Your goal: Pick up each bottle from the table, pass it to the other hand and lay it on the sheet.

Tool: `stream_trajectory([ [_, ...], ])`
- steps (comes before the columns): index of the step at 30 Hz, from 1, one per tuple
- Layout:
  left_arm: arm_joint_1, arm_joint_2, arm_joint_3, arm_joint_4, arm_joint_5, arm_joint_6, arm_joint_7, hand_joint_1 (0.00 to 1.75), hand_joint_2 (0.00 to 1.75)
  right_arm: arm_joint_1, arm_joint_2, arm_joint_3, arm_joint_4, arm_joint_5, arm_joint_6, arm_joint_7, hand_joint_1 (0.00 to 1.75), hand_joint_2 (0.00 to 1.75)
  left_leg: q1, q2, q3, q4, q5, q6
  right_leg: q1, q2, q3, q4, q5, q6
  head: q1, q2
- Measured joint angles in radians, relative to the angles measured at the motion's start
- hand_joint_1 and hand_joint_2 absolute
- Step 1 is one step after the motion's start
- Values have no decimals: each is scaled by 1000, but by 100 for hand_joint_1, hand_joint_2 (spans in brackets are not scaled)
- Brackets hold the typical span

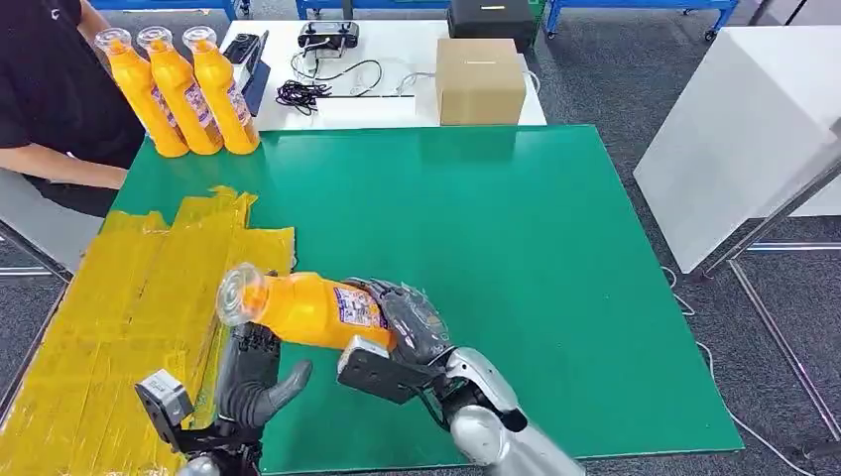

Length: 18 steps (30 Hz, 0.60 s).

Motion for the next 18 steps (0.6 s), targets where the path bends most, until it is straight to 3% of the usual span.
stream_trajectory([
  [18,-3,1,7,-1,257,-194,43,0,175,-61,75,96,136,123,35,42,175,175,0,0,0,0,0,0,0,0,0,0,0,0,0,0],
])
